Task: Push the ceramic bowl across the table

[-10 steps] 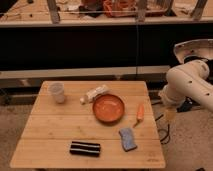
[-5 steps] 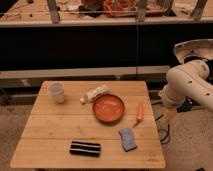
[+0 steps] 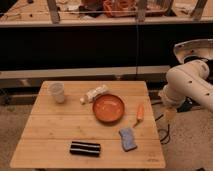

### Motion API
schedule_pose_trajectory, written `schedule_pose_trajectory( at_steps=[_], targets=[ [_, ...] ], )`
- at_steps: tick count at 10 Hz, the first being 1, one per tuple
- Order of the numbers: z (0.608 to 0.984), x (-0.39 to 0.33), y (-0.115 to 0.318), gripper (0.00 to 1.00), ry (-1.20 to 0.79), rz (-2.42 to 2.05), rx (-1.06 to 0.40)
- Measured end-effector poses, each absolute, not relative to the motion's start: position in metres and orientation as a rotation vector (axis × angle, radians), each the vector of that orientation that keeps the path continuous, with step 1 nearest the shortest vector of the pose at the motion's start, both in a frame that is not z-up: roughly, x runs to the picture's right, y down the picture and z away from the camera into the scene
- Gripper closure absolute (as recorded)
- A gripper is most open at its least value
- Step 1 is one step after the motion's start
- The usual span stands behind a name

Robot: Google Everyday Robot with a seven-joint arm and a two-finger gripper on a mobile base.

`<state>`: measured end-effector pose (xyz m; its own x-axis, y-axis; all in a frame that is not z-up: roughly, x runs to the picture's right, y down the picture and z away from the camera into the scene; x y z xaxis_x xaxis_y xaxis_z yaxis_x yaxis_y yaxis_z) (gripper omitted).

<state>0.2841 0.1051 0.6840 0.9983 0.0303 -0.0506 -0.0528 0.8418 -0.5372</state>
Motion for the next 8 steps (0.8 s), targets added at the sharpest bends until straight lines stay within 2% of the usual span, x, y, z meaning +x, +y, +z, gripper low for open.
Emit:
schedule_pose_trajectory(
  at_steps=[8],
  targets=[
    [0.697,0.248,0.108,0.20,-0.006,0.003,-0.530]
  ],
)
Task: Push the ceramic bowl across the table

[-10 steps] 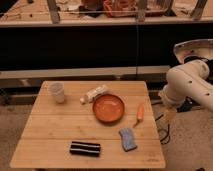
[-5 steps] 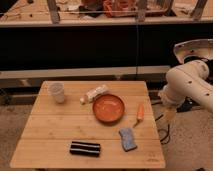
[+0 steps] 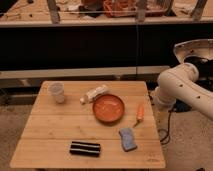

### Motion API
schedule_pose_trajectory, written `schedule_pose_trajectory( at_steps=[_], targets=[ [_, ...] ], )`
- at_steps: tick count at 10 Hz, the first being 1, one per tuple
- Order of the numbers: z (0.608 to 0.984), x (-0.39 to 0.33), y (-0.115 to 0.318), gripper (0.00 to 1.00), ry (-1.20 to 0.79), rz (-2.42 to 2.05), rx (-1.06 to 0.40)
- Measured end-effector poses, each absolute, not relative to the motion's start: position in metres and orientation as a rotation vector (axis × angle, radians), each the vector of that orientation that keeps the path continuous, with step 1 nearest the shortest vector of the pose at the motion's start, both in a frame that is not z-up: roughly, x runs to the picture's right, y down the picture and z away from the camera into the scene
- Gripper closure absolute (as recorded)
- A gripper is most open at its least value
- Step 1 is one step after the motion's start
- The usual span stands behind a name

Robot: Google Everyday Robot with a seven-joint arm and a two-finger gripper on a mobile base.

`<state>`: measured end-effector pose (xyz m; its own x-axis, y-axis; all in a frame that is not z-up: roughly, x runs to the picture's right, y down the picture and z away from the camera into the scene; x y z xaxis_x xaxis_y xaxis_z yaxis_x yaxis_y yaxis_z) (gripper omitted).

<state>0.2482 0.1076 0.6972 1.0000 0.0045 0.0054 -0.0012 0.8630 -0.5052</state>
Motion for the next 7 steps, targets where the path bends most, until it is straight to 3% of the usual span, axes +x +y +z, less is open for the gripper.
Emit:
schedule_pose_trajectory(
  at_steps=[7],
  targets=[
    [0.719,0.211,0.110,0.20,-0.047,-0.049,-0.513]
  ],
)
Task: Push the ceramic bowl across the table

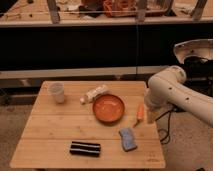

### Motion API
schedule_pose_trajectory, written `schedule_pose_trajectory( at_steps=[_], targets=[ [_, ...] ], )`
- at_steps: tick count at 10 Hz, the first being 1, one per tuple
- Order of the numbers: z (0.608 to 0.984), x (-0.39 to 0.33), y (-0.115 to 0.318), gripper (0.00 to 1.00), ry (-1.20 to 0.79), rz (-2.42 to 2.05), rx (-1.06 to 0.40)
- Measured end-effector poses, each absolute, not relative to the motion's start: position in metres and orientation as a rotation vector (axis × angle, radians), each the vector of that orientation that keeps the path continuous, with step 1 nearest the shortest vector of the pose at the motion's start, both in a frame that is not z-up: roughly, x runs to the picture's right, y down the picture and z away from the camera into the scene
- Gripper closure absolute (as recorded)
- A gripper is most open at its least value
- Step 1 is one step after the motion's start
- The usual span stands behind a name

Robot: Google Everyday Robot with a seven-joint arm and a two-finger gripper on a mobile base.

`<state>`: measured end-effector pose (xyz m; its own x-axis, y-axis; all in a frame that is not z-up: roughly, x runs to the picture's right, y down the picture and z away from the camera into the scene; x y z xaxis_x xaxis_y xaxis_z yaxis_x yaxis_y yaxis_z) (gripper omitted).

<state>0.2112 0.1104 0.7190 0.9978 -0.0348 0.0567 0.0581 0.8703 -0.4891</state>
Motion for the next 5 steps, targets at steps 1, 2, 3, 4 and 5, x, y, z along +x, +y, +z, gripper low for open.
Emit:
schedule_pose_trajectory(
  at_steps=[1,2,3,4,5],
  targets=[
    [0.722,0.203,0.111,0.20,-0.057,-0.057,-0.512],
    [0.726,0.192,0.111,0.20,-0.069,-0.062,-0.512],
    [0.730,0.183,0.111,0.20,-0.079,-0.071,-0.509],
    [0.733,0.181,0.111,0.20,-0.083,-0.074,-0.508],
    [0.734,0.180,0.111,0.20,-0.089,-0.077,-0.507]
  ],
)
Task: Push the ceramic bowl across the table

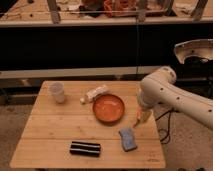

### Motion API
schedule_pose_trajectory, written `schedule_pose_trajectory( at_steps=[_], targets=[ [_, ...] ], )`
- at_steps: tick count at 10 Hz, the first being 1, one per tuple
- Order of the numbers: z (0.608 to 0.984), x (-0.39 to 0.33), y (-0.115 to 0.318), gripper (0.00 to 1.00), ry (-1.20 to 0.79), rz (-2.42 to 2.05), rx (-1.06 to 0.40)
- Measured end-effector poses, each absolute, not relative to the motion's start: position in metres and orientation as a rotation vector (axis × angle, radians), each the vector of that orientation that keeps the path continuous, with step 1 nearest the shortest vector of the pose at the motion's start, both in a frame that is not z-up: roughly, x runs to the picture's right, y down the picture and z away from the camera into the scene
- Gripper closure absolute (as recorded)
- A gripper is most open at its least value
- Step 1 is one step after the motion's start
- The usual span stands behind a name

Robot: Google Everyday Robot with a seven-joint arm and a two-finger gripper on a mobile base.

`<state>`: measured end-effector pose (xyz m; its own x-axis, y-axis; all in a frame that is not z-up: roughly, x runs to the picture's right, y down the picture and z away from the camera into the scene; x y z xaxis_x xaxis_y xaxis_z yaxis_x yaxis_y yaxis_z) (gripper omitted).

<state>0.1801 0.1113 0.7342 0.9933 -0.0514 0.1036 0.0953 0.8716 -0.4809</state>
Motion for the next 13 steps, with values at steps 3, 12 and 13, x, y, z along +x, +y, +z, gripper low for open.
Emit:
schedule_pose_trajectory(
  at_steps=[3,12,13],
  targets=[
    [0.743,0.167,0.113,0.20,-0.112,-0.089,-0.506],
    [0.762,0.155,0.117,0.20,-0.153,-0.110,-0.502],
    [0.764,0.154,0.118,0.20,-0.158,-0.113,-0.503]
  ],
)
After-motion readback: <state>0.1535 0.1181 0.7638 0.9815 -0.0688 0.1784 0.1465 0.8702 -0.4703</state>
